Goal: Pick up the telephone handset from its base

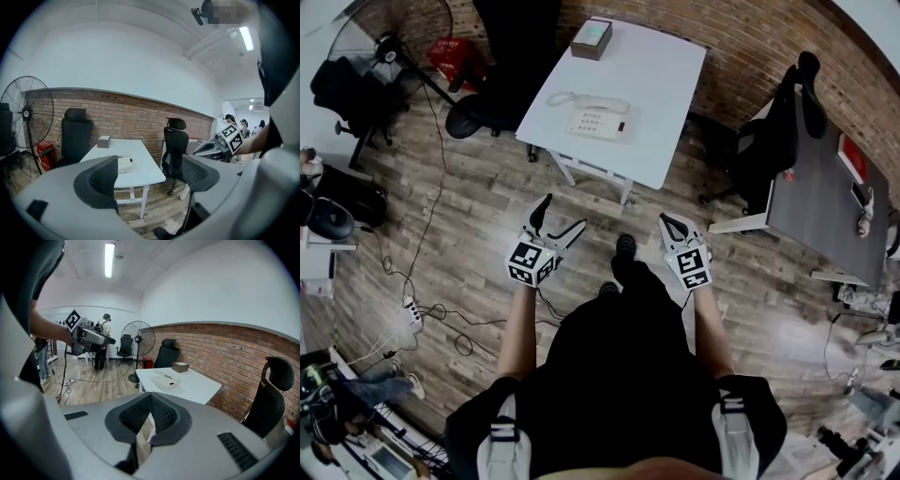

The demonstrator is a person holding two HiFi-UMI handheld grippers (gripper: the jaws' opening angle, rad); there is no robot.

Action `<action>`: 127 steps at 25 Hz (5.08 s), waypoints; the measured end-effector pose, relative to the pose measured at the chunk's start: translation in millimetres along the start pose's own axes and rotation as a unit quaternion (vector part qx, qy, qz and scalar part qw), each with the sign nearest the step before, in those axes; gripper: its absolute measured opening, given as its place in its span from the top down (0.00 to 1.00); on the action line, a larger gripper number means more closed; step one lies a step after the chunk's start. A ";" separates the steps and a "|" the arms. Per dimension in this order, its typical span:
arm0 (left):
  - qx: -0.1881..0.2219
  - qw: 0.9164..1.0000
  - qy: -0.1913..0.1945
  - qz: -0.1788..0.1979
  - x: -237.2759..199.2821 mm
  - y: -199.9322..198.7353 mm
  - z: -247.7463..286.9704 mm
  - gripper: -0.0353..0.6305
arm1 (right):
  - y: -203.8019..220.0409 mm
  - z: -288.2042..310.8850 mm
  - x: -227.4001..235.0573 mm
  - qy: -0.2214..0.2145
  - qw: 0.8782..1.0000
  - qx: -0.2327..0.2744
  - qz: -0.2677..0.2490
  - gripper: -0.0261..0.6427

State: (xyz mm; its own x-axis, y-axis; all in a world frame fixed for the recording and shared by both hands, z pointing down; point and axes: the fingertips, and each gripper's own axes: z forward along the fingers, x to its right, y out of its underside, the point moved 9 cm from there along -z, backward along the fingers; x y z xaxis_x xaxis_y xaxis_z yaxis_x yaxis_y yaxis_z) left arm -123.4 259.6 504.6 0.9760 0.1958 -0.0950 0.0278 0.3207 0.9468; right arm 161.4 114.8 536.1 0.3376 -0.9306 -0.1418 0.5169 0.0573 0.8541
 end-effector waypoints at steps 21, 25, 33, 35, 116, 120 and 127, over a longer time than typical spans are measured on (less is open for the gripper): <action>-0.029 0.999 -0.012 0.030 -25.7 -57.7 101.9 0.32 | -8.4 57.8 116.1 -0.002 0.999 0.015 0.032 0.96; -0.037 0.999 -0.016 0.027 -33.0 -62.1 118.3 0.32 | -14.9 78.0 132.5 -0.016 0.999 0.021 0.022 0.96; -0.009 0.998 -0.044 0.034 -45.1 -65.5 135.0 0.31 | -32.6 114.5 158.2 -0.044 0.999 0.027 0.001 0.96; -0.012 0.998 -0.048 0.032 -45.1 -61.4 137.0 0.31 | -34.0 118.9 158.3 -0.051 0.998 0.026 -0.008 0.96; -0.241 0.866 0.334 0.281 -282.6 -37.9 415.5 0.31 | -60.2 219.9 245.1 0.206 0.966 -0.072 0.138 0.96; -0.264 0.838 0.352 0.322 -283.2 -24.3 430.3 0.31 | -54.2 221.9 242.5 0.214 0.962 -0.082 0.147 0.96; -0.288 0.807 0.381 0.348 -282.0 -12.6 450.6 0.31 | -45.6 219.0 242.4 0.227 0.954 -0.098 0.170 0.96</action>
State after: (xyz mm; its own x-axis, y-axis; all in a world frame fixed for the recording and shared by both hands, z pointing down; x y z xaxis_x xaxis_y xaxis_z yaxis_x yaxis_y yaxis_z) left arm -301.8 -217.2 658.0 0.2893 0.9568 0.0294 -0.7893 0.2211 0.5728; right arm 47.4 -192.6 572.4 0.7942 -0.5970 -0.1135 0.4396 0.4354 0.7856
